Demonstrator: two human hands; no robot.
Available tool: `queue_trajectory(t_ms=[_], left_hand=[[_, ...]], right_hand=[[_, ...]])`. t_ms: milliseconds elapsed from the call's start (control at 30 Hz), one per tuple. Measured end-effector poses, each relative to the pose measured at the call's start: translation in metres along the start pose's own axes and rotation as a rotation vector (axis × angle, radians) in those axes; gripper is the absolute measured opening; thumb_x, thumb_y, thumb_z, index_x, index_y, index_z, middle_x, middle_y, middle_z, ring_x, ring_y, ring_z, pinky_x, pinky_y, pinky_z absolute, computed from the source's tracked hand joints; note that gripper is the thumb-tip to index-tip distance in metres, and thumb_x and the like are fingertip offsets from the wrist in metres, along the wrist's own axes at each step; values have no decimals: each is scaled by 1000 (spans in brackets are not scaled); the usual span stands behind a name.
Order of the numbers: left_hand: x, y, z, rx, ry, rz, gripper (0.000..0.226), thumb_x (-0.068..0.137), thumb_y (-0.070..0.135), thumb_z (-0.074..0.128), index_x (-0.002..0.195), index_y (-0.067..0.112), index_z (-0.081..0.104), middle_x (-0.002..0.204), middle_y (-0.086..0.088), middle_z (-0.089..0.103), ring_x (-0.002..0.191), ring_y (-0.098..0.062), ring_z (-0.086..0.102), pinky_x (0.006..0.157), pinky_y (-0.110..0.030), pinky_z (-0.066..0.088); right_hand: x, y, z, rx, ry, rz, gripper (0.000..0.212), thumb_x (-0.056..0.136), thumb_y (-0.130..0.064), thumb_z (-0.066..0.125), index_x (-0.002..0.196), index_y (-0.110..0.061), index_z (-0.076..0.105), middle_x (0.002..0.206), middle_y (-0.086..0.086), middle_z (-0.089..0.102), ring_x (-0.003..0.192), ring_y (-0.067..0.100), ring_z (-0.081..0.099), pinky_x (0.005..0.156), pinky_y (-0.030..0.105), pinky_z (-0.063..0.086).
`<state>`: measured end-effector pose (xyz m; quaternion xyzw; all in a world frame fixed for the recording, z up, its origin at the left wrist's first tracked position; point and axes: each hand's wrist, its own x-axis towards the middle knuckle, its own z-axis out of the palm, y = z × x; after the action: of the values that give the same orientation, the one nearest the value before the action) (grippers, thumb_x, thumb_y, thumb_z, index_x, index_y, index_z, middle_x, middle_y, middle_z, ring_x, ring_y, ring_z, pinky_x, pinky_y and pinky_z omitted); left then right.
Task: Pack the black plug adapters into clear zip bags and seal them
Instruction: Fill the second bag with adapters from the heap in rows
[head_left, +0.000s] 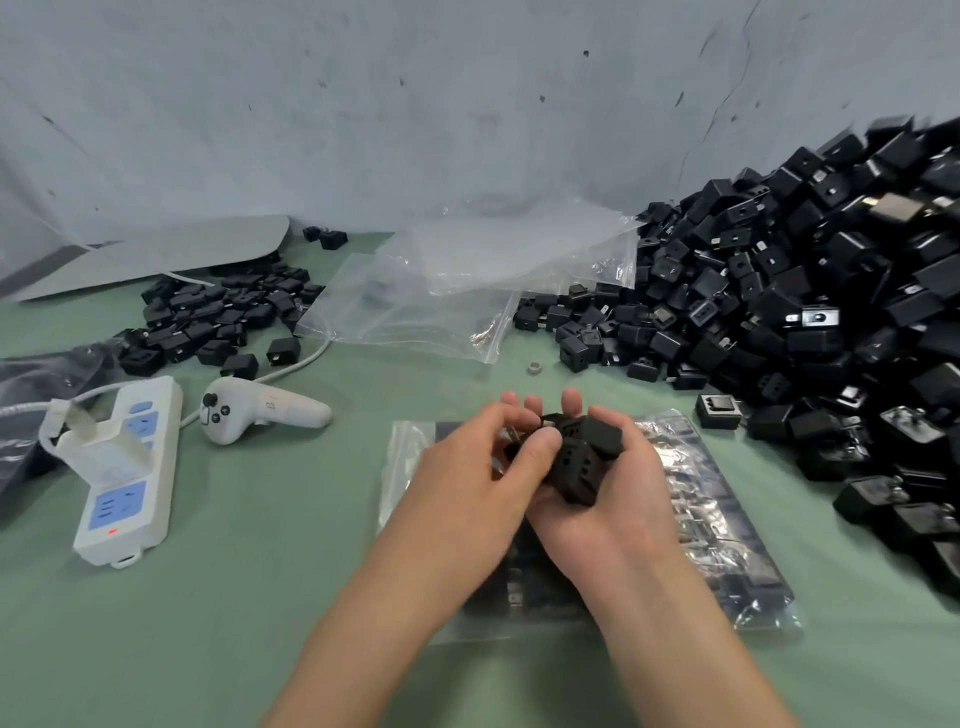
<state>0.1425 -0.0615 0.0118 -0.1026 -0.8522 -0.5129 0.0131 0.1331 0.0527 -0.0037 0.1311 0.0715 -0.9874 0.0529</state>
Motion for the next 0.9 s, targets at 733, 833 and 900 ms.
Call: queue_trajectory(t_ms=[733, 833, 900], left_hand=[[13, -72, -52, -206, 258, -504, 8, 94, 12, 66, 87, 8, 68, 56, -1, 69, 47, -10, 62, 61, -27, 58], [12, -72, -60, -146, 268, -557, 9, 93, 15, 66, 90, 7, 67, 53, -3, 69, 44, -12, 61, 56, -27, 58], [10, -72, -68, -104, 272, -584, 11, 93, 17, 66, 92, 6, 69, 56, -5, 70, 49, -17, 66, 62, -31, 61]], right_hand=[[-4, -14, 0, 131, 164, -45, 18, 89, -13, 53, 99, -8, 68, 102, 15, 64, 80, 27, 67, 57, 28, 53], [-5, -15, 0, 118, 173, -50, 19, 90, -13, 53, 101, -8, 68, 109, 16, 63, 78, 27, 68, 55, 28, 52], [-6, -16, 0, 115, 172, -46, 19, 90, -12, 53, 101, -8, 68, 110, 16, 63, 77, 27, 68, 54, 28, 52]])
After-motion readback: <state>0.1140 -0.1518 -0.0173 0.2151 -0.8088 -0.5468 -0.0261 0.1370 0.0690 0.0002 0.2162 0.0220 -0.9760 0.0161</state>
